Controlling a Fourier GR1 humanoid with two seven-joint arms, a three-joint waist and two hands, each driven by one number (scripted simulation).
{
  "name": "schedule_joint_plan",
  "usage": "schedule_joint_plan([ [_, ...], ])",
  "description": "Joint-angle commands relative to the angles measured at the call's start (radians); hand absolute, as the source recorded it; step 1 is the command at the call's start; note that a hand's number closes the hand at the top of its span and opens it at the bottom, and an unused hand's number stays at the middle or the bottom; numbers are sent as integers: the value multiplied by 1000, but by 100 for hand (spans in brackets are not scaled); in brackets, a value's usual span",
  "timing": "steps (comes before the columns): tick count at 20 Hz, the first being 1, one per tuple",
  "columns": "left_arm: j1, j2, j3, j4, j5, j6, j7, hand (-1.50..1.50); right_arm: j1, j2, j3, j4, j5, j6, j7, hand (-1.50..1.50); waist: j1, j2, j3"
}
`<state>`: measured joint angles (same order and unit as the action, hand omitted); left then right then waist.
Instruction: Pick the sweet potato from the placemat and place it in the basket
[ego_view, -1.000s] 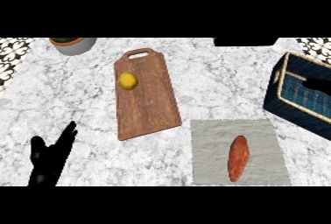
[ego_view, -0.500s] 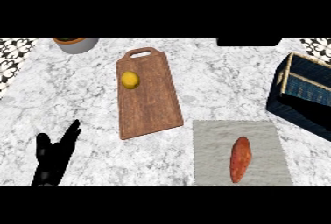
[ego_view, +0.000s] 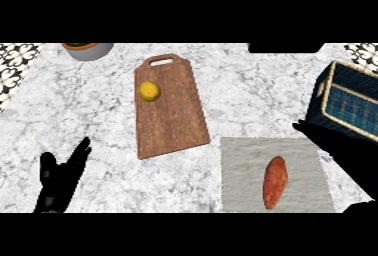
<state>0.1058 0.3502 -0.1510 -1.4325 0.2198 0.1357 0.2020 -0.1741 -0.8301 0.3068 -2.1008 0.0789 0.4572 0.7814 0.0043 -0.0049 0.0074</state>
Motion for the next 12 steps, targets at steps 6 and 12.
schedule_joint_plan([
  [6, 59, -48, -12, -2, -30, 4, 31, 0, 70, 111, 34, 94, 192, -8, -144, -150, -1, 5, -7],
  [12, -10, -35, 32, 11, -1, -29, 102, 0, 97, 191, 108, 191, 357, -73, -208, -150, -1, 6, -7],
])
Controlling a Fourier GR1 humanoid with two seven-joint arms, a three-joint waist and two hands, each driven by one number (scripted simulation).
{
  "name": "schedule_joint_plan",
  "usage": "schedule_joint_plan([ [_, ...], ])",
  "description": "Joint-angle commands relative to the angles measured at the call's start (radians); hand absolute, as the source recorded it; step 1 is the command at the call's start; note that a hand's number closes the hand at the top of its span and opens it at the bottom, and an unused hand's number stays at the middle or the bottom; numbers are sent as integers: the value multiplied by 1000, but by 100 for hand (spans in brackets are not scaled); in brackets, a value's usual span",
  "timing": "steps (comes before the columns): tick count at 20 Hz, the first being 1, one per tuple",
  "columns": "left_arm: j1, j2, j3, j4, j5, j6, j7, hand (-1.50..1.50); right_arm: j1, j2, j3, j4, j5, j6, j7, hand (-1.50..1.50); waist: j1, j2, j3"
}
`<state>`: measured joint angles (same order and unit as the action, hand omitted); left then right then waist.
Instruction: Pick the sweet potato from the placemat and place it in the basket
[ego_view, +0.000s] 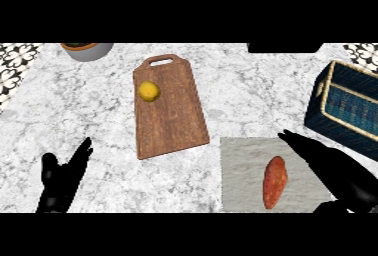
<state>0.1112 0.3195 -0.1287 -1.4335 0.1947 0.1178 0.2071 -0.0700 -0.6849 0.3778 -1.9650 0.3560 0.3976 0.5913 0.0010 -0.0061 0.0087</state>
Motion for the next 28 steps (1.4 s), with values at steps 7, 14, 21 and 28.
schedule_joint_plan([
  [7, 35, -26, 17, 63, -15, -47, 6, 0, 60, 73, -24, 70, 121, -25, -124, -150, -2, 6, -9],
  [14, -5, -49, 32, 55, -54, -29, 43, 0, 15, 183, 32, 210, 258, -58, -166, -150, 0, 7, -9],
  [21, 34, -53, 31, 25, -66, -48, 38, 0, -42, 192, 2, 263, 238, 70, -115, -150, 3, 6, -9],
  [28, 28, -57, 69, 76, -71, -79, -4, 0, 21, 247, 32, 334, 344, -26, -209, -150, 0, 6, -9],
])
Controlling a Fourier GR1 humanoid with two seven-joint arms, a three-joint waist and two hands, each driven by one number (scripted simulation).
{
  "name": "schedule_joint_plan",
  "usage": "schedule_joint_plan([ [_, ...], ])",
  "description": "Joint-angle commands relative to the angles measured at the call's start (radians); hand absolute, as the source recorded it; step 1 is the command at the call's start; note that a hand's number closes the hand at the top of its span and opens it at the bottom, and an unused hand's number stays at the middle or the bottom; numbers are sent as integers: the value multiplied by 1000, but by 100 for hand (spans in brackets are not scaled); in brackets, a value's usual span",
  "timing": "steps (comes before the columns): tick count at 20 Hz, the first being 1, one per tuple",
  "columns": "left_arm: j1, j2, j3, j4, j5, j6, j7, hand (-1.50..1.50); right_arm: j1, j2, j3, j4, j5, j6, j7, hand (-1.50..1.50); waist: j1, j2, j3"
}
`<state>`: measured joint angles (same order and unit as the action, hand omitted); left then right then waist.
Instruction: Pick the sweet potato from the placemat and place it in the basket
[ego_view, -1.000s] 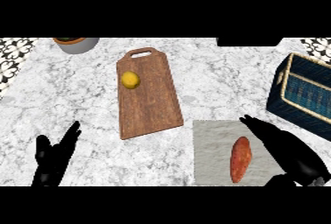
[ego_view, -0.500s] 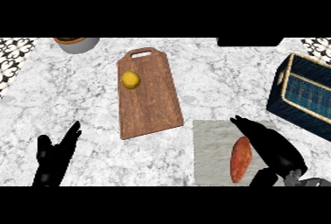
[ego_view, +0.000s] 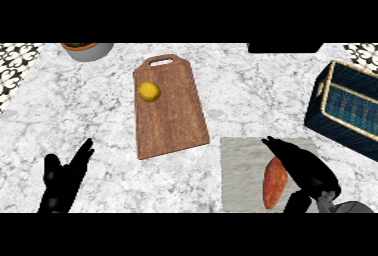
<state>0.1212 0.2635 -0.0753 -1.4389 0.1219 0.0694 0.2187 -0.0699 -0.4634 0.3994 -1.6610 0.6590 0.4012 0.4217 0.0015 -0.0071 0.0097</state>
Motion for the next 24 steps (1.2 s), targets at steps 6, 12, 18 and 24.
schedule_joint_plan([
  [6, 47, -29, -4, 2, -16, -13, 54, 0, 4, 55, -21, 61, 56, -29, -63, -150, 1, 7, -9],
  [12, 5, -29, 39, 74, -10, -40, 22, 0, -36, 60, 13, 48, 131, -6, -87, 150, 1, 8, -10],
  [18, -40, -35, 50, 30, -18, -29, 105, 0, -15, 56, 41, 152, 262, -118, -187, 150, 1, 8, -9],
  [24, -7, -34, 64, 40, -19, -69, 68, 0, -40, 102, -29, 107, 277, -90, -111, 150, -2, 7, -10],
])
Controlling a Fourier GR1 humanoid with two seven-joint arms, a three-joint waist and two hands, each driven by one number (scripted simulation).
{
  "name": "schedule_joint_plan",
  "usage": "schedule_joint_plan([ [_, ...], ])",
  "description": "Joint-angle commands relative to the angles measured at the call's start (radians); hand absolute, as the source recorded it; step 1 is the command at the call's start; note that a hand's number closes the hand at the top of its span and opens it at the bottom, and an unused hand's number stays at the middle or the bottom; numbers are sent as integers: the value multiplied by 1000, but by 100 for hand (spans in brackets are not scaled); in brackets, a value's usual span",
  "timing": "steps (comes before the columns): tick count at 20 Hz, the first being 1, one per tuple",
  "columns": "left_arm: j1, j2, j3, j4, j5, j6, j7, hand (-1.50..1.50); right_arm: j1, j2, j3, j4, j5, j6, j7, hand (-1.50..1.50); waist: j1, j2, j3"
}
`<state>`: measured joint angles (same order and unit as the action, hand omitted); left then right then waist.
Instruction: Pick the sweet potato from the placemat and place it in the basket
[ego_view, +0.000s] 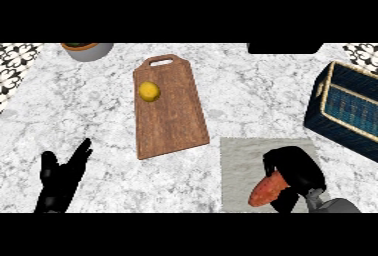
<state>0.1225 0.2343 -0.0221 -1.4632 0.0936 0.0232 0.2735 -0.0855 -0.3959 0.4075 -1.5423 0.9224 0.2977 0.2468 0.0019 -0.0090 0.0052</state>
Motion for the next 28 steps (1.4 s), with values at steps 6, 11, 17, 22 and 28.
schedule_joint_plan([
  [6, 10, -17, -17, 44, -13, -4, 14, 0, -240, 322, -113, 74, 135, 33, 636, 150, 12, 10, -9],
  [11, -4, -10, -1, 21, 1, -9, 38, 0, -398, 392, -150, 32, 143, -139, 788, 150, 19, 9, -5],
  [17, 15, -25, -19, 20, -33, 16, 20, 0, -512, 395, -251, -202, 132, -451, 791, 150, 1, 2, -5],
  [22, 20, -32, -7, 22, -31, 23, 23, 0, -649, 393, -331, -281, 240, -369, 887, 150, -4, 5, -6],
  [28, 38, -9, 15, 47, 1, -40, -16, 0, -832, 286, -489, -318, 256, -159, 975, 150, -7, 3, -7],
])
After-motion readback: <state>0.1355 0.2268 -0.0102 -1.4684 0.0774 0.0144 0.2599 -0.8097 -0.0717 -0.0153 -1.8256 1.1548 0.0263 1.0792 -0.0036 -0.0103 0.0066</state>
